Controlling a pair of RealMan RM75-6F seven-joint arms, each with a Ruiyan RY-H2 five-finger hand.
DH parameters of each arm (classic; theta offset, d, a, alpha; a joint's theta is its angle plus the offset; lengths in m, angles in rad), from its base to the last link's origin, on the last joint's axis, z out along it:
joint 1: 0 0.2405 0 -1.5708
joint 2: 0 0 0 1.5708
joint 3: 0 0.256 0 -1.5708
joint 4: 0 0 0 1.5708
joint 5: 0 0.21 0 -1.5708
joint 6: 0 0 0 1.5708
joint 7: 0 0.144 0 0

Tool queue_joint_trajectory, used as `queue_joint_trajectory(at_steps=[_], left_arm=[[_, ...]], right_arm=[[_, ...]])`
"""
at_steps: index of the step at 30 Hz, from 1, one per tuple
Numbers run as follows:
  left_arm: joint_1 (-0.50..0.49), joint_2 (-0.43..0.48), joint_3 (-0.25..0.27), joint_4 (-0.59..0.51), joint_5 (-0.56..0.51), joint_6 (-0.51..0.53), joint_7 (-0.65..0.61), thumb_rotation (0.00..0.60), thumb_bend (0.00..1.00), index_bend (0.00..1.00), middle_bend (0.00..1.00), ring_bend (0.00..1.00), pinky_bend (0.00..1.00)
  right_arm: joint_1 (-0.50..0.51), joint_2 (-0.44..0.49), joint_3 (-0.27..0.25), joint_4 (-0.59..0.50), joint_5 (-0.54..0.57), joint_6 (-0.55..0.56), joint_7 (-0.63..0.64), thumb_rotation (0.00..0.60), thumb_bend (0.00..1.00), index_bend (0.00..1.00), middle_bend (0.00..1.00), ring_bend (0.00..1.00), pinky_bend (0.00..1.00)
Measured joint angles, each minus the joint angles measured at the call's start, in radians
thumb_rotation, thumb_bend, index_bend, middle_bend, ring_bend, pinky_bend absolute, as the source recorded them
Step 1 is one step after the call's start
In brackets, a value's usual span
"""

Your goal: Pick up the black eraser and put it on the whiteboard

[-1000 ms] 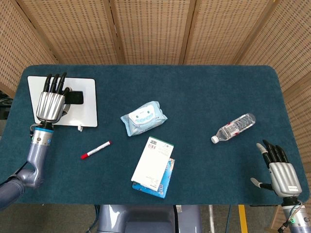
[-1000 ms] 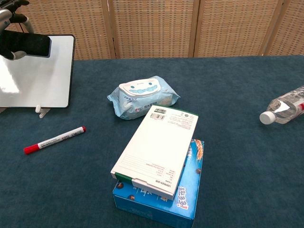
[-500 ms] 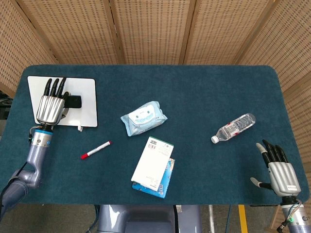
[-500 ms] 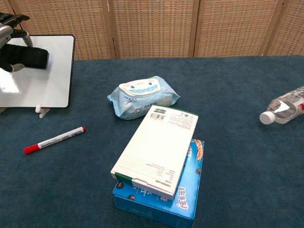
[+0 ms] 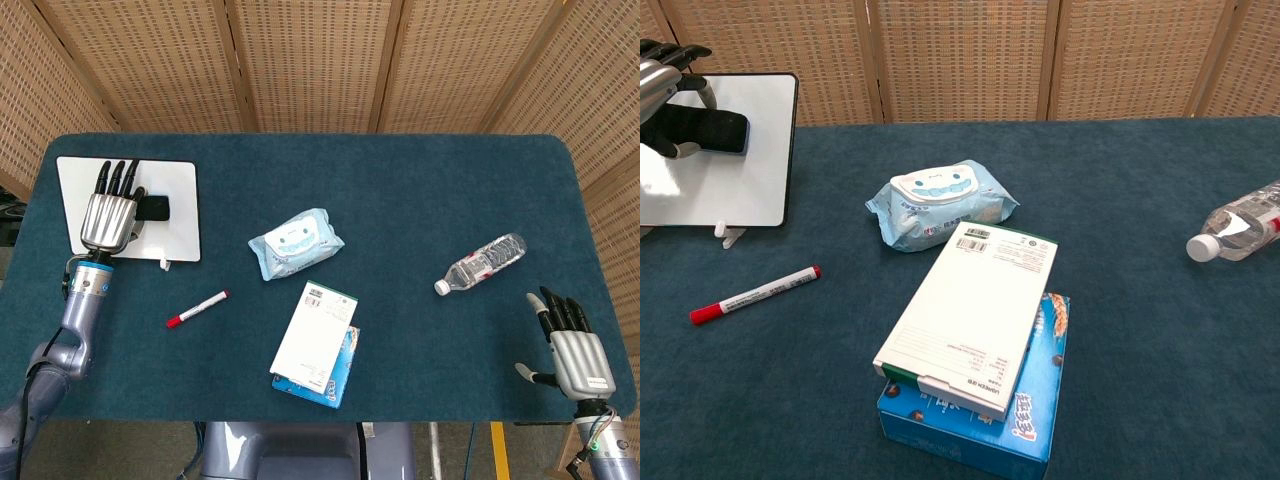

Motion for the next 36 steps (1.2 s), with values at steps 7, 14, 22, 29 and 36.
queue_joint_trajectory(at_steps=[7,14,22,29,36], left_arm=[[-0.023,-0.028,-0.011,0.051,-0.002,-0.016,-0.029,0.6,0.28,0.38,0.0,0.0,0.0],[-0.028,-0.041,-0.012,0.069,0.001,-0.025,-0.043,0.6,0.28,0.38,0.0,0.0,0.0],[-0.028,-0.049,-0.014,0.09,-0.002,-0.04,-0.043,0.6,0.27,0.38,0.0,0.0,0.0],[-0.028,-0.054,-0.017,0.097,-0.005,-0.051,-0.039,0.6,0.27,0.38,0.0,0.0,0.0],[-0.028,-0.058,-0.02,0.103,-0.008,-0.058,-0.031,0.6,0.27,0.38,0.0,0.0,0.0]], right_arm=[[0.005,-0.006,0.002,0.005,0.008,-0.008,-0.011,0.6,0.05,0.0,0.0,0.0,0.0],[0.004,-0.007,0.003,0.005,0.009,-0.005,-0.012,0.6,0.05,0.0,0.0,0.0,0.0],[0.004,-0.009,0.002,0.006,0.004,0.0,-0.012,0.6,0.05,0.0,0.0,0.0,0.0],[0.003,-0.01,0.001,0.005,0.002,0.003,-0.015,0.6,0.05,0.0,0.0,0.0,0.0],[0.004,-0.011,0.001,0.006,0.002,0.003,-0.015,0.6,0.05,0.0,0.0,0.0,0.0]])
